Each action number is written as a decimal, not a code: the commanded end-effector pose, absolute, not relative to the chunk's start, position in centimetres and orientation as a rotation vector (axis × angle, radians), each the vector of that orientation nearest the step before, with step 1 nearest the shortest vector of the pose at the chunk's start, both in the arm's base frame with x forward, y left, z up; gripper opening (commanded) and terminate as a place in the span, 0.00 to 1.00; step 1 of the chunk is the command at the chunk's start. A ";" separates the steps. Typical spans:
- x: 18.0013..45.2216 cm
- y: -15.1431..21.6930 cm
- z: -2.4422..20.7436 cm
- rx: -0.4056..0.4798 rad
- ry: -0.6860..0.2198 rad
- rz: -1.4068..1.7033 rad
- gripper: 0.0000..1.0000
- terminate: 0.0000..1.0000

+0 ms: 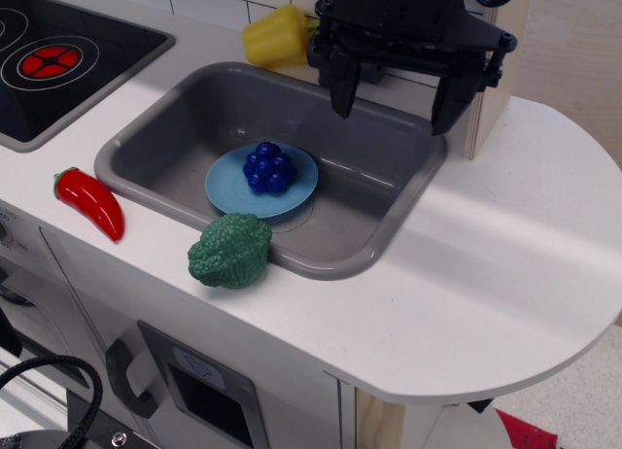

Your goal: Take blueberries off plate sink

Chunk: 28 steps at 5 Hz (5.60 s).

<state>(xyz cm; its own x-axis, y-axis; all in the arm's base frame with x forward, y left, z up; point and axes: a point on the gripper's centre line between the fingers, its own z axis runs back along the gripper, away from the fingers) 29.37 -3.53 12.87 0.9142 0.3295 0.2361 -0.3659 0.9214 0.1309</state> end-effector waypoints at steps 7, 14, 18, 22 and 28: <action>33.7 12.1 8.8 0.136 -0.404 0.459 1.00 0.00; 34.5 10.1 0.5 0.229 -0.405 0.558 1.00 0.00; 35.2 9.1 5.7 0.242 -0.553 0.728 0.00 0.00; 29.5 2.2 2.8 0.187 -0.357 0.560 0.00 0.00; 29.9 2.3 6.3 0.009 -0.225 0.704 1.00 0.00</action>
<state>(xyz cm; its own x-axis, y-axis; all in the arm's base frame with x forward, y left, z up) 29.22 1.89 4.65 0.7482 0.6426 0.1651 -0.6472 0.7617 -0.0319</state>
